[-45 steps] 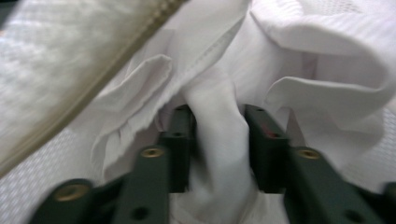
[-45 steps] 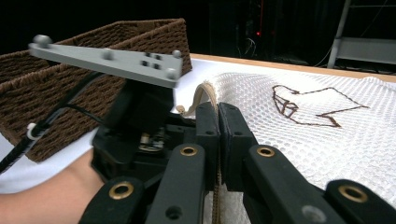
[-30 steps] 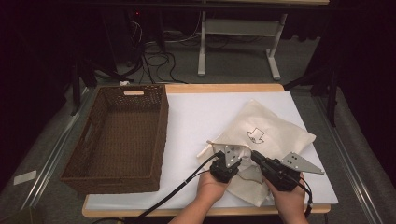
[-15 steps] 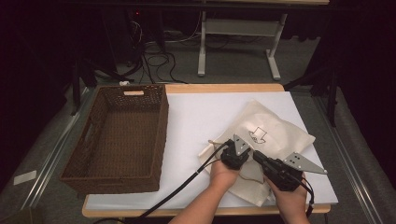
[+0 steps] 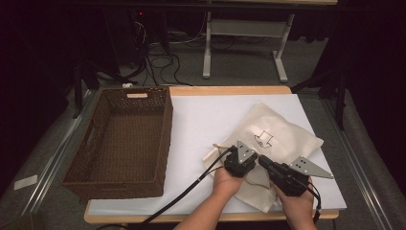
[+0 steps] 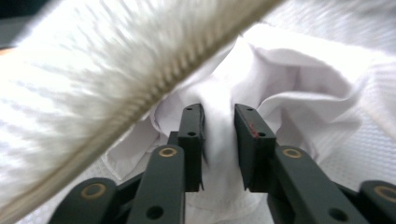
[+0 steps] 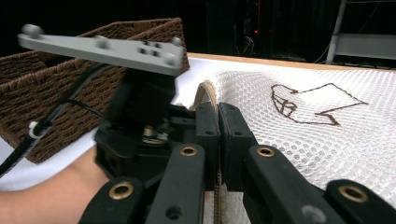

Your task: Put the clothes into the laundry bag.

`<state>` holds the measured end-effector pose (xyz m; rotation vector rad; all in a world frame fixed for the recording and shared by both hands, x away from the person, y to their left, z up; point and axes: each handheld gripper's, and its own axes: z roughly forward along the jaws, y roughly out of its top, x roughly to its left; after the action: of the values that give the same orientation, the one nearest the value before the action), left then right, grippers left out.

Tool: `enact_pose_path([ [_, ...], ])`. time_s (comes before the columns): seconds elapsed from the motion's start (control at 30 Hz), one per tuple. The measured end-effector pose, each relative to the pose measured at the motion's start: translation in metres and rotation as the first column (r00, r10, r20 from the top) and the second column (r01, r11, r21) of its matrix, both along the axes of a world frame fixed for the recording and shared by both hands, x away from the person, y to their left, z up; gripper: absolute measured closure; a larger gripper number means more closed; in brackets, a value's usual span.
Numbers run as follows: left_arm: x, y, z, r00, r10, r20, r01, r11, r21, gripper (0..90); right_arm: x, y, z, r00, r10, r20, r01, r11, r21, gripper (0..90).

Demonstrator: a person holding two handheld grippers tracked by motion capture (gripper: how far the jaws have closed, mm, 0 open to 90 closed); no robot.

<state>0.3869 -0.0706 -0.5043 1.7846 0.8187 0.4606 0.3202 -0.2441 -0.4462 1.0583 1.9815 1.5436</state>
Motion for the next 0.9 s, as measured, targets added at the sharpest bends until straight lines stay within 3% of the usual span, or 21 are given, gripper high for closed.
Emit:
enact_pose_path([
  [0.33, -0.017, 0.012, 0.009, 0.9987, -0.027, 0.044, 0.028, 0.9991, -0.031, 45.9, 0.0, 0.0, 0.0, 1.0, 0.0, 0.002, 0.0, 1.0, -0.006, 88.3],
  [0.9, -0.034, 0.043, 0.014, 0.9976, -0.03, 0.062, 0.034, 0.9975, -0.061, 43.6, -0.001, 0.0, 0.0, 1.0, 0.001, 0.004, -0.001, 1.0, -0.012, 88.3],
])
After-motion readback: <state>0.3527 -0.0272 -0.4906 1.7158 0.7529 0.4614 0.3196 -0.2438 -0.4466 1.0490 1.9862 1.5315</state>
